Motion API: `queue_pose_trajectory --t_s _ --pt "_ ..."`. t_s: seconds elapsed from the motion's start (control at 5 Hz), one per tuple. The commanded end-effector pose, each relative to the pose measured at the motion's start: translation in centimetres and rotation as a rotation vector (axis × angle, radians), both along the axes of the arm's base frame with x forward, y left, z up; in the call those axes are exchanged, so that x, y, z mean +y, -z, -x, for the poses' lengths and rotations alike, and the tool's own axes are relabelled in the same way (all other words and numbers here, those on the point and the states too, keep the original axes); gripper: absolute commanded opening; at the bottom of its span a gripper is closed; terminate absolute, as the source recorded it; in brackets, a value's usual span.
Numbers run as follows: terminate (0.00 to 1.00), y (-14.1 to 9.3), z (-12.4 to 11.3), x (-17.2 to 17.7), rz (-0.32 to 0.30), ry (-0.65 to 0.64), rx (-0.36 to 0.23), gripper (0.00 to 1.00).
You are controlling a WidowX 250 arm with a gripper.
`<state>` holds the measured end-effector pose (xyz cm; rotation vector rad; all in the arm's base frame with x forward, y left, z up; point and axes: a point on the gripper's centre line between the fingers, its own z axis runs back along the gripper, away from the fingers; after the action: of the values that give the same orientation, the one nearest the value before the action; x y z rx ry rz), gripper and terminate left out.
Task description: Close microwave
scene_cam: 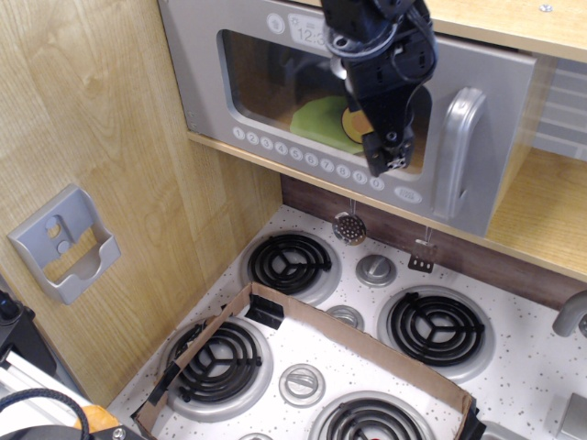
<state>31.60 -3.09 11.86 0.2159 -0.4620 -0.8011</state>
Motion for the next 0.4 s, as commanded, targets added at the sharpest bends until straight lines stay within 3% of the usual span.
queue_pose_trajectory --t_s 0.0,0.2 --pt "0.0 -2.56 -2.09 -0.94 -0.002 0.063 -0.055 1.0" --pt "0.0 -2.56 -2.35 -1.02 -0.013 0.083 -0.037 1.0"
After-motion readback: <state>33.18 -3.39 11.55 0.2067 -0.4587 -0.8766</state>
